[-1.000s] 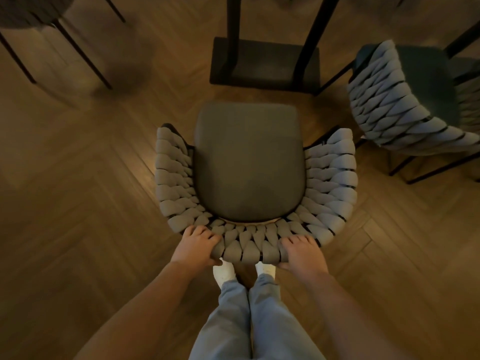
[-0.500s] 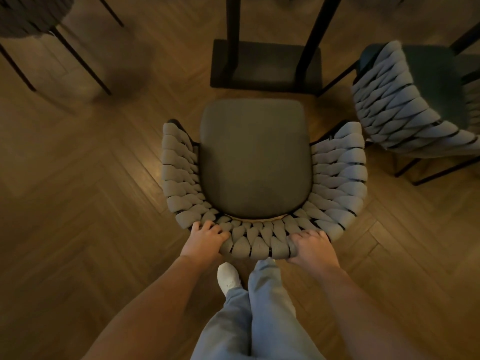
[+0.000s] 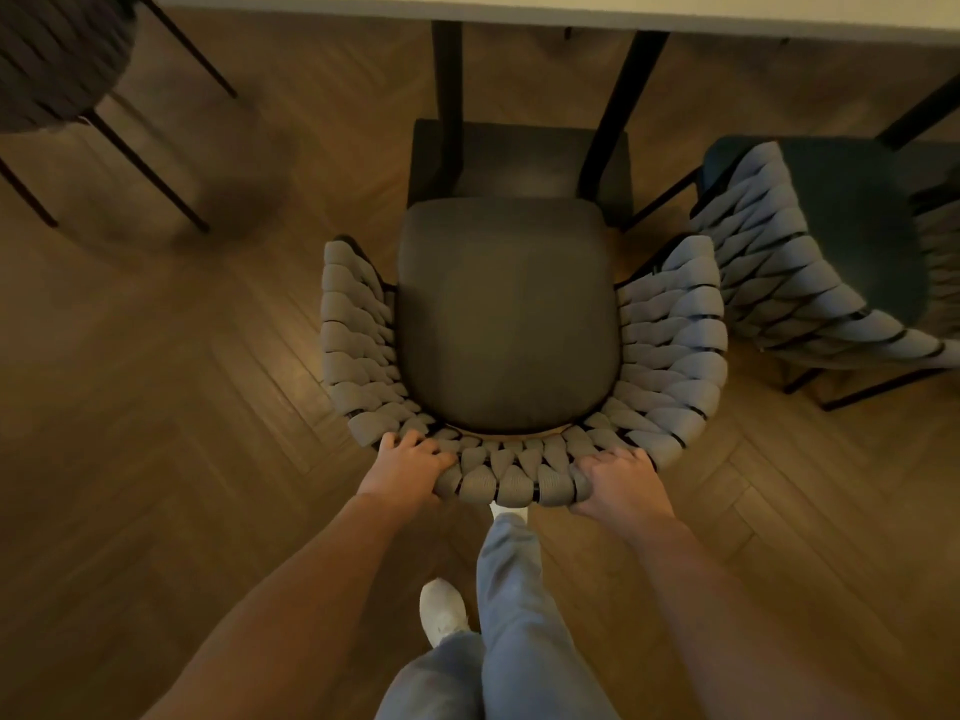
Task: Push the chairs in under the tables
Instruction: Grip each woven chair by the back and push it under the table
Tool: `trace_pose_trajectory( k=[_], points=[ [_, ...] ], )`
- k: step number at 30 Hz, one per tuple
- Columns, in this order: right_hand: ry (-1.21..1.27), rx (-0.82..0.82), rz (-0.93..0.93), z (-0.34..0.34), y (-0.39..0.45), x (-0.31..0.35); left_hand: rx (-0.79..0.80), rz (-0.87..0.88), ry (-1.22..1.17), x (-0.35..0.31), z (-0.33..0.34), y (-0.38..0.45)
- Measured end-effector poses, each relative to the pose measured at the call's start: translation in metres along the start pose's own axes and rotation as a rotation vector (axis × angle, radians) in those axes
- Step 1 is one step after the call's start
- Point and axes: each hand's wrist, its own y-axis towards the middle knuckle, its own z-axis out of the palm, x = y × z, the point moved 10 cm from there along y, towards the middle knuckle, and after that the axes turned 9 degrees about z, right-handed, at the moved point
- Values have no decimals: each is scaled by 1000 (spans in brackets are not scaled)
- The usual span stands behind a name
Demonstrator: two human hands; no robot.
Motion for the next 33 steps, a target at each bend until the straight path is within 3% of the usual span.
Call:
trace_pose_trajectory(
  k=[20,33],
  points=[
    [-19,15,5,-82,123,-83,-26,12,13,9,-112,117],
    [-2,-12,49,-95,134,-99,-12,12,33,5,-124,136]
  ],
)
